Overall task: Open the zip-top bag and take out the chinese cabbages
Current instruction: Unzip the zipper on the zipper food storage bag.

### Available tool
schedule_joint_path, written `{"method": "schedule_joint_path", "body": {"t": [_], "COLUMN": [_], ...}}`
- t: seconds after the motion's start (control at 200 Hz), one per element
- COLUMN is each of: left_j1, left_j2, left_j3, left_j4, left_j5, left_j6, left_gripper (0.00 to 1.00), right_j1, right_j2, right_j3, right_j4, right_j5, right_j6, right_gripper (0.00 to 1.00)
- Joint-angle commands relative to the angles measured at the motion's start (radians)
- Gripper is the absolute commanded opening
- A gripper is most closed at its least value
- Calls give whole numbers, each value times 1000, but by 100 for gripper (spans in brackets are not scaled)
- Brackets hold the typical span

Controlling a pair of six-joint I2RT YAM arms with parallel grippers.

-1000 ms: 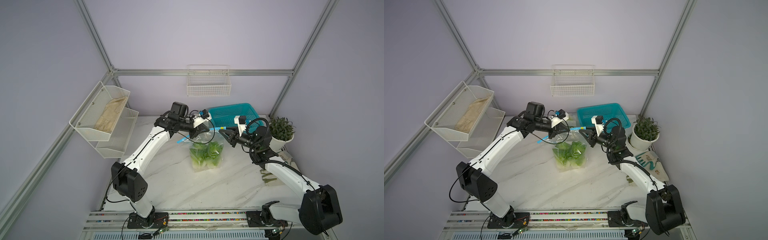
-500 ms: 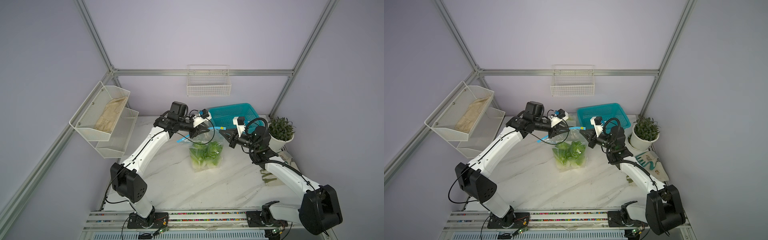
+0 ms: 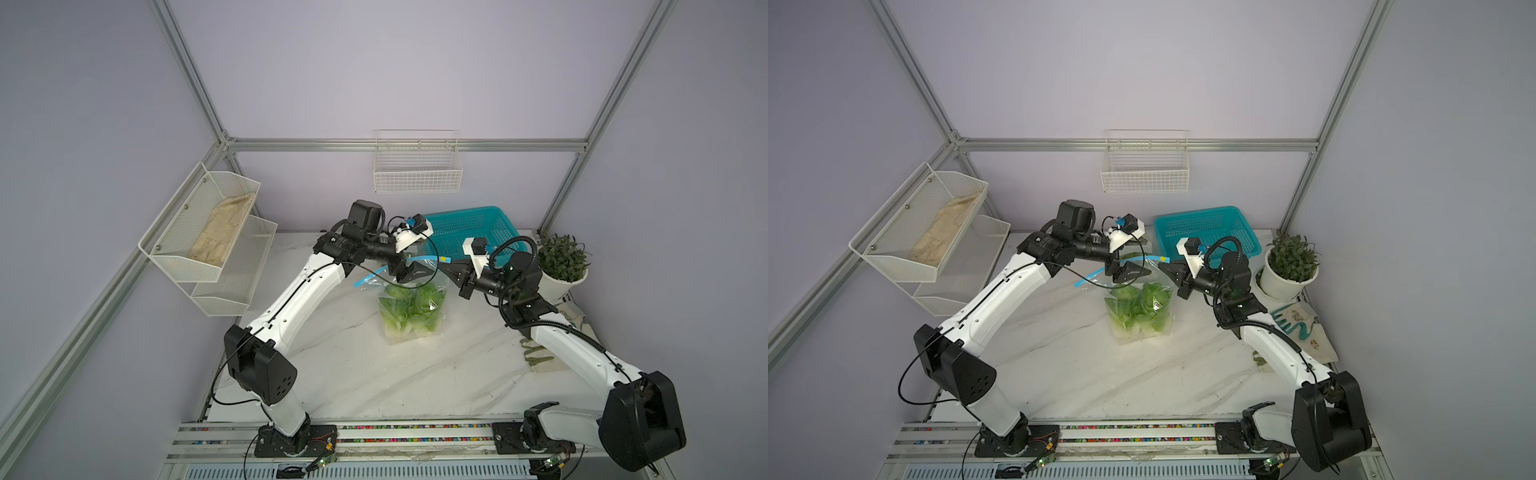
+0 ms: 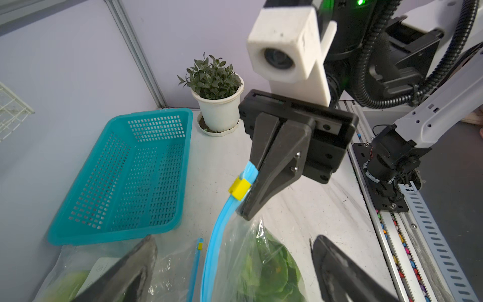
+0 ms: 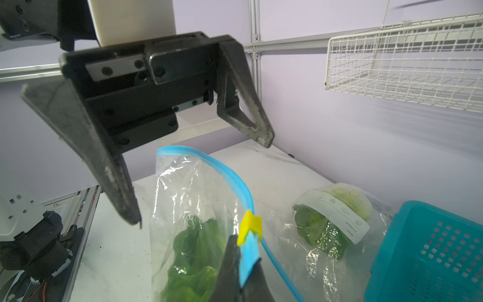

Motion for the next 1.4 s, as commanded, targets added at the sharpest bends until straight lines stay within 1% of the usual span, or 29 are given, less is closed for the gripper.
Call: {"method": "schedule_joint_path", "body": {"t": [0.0, 0.18, 0.325, 0.455, 0.555, 0.625, 0.66, 0.835, 0.975, 1.05, 1.18, 1.395], "left_j1": [-11, -35, -43, -45, -45, -45, -44, -44, -47, -47, -47, -47], "left_j2": [27, 48, 54, 54, 59, 64, 66, 82, 100, 101, 99, 84], "left_j3": [90, 108, 116, 122, 122, 122, 122, 129, 148, 150, 151, 141], "left_j4": [-2, -18, -33, -38, -40, -45, -46, -53, -64, -68, -70, -72], "left_j5": [40, 40, 34, 48, 60, 61, 65, 101, 109, 111, 110, 96], "left_j6": [-30, -31, -32, -31, -29, -28, -27, -35, -49, -48, -47, -39], "left_gripper": [92, 90, 86, 75, 63, 52, 50, 44, 38, 34, 24, 13], "right_j1": [-2, -2, -2, -2, -2, -2, -2, -2, -2, -2, -2, -2], "right_j2": [-19, -5, -10, -9, -13, -14, -15, -15, -13, -12, -16, -16], "right_j3": [26, 44, 44, 43, 44, 46, 45, 45, 44, 44, 43, 37], "right_j4": [-38, -45, -41, -44, -47, -50, -50, -48, -42, -45, -51, -39], "right_j5": [-57, -97, -124, -129, -130, -128, -126, -120, -121, -120, -116, -71], "right_j6": [-63, -66, -64, -62, -63, -62, -61, -58, -51, -53, -58, -50], "right_gripper": [0, 0, 0, 0, 0, 0, 0, 0, 0, 0, 0, 0]}}
